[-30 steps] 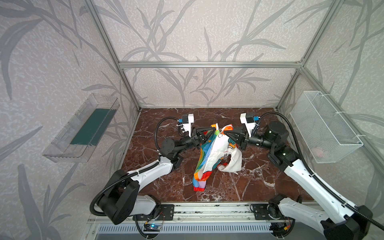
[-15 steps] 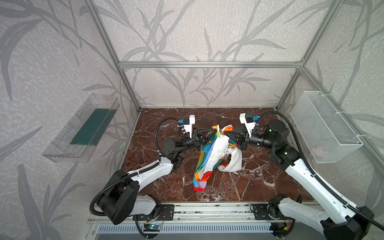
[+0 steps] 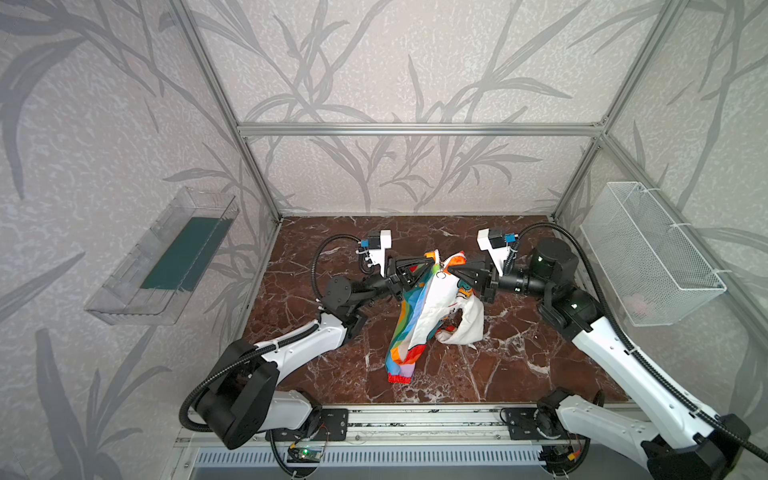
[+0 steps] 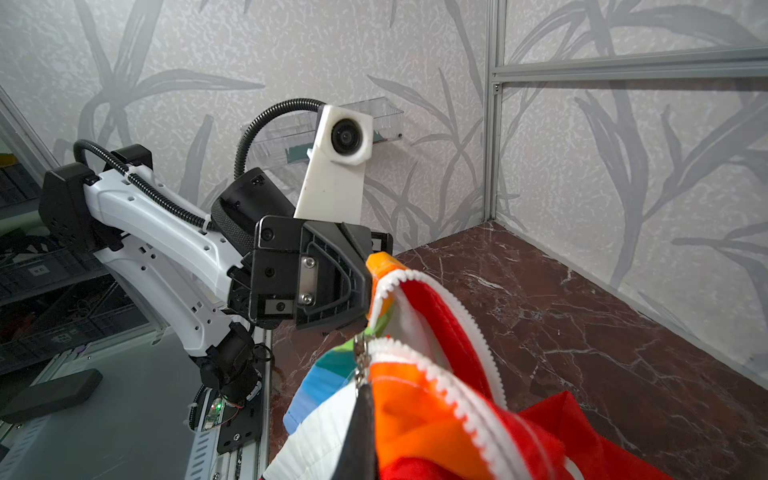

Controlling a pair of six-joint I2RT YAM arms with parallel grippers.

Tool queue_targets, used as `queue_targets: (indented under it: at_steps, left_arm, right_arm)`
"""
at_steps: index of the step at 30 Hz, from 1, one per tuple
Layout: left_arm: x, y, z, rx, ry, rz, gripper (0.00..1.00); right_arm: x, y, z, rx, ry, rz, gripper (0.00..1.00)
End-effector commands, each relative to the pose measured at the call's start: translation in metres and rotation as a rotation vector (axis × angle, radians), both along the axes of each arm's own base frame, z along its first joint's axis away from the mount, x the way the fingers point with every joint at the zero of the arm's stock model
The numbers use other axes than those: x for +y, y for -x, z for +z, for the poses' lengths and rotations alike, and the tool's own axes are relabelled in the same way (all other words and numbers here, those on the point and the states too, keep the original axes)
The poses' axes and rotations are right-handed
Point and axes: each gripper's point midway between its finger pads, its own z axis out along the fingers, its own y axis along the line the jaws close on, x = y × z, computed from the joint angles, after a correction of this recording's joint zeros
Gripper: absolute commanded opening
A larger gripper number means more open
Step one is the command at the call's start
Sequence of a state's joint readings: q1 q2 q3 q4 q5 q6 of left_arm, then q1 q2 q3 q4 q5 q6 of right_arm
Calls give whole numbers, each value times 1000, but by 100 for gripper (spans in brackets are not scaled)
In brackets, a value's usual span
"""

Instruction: Zip up the jacket

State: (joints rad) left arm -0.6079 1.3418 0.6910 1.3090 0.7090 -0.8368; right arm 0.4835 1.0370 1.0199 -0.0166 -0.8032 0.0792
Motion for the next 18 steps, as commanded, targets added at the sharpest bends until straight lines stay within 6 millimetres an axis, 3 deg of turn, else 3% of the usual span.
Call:
queue_targets:
  at_steps: [1, 18]
  left_arm:
    - [5, 14, 19, -79, 27, -8, 0]
    - [4, 20, 17, -104, -7, 4, 0]
  right_arm:
    - [-1, 12, 25, -71, -18, 30, 0]
    - [-1, 7, 20, -39, 14, 12, 0]
